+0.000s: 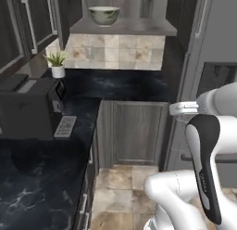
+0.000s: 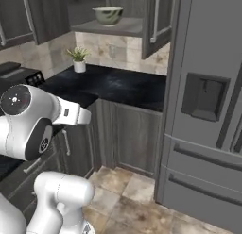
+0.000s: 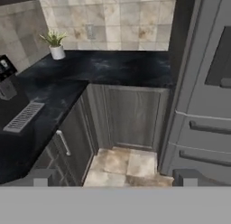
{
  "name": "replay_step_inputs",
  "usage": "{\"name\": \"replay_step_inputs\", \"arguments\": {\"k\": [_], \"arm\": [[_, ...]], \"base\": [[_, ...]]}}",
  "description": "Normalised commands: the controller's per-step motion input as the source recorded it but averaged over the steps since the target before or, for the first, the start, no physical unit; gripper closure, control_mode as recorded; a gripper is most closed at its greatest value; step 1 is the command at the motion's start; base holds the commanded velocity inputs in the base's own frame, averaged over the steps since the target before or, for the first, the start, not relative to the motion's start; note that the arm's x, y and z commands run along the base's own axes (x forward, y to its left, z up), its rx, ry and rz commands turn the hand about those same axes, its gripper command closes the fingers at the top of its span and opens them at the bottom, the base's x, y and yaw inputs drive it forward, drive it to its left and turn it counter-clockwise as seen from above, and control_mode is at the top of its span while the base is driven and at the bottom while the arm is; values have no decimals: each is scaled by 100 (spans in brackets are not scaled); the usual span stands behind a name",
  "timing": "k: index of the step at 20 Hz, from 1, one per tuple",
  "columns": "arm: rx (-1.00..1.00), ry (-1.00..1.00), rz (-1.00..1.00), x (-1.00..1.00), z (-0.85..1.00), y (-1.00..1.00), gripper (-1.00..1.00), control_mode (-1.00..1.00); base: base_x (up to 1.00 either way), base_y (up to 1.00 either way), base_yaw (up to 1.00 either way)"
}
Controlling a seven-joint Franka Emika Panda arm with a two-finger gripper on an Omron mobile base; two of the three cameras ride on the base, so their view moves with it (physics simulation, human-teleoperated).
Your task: Pick up the bowls from the cabinet and place each bowl in front of a stool on the dining counter.
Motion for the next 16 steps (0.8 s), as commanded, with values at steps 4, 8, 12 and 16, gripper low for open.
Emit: {"name": "replay_step_inputs", "arguments": {"k": [4,8,12,16], "arm": [[0,0,0,0,0,0,-100,100],[0,0,0,0,0,0,-100,100],[0,0,0,0,0,0,-100,100],[0,0,0,0,0,0,-100,100]], "base": [[98,25,-15],[80,0,-11],[90,4,-2],[100,29,0]]}}
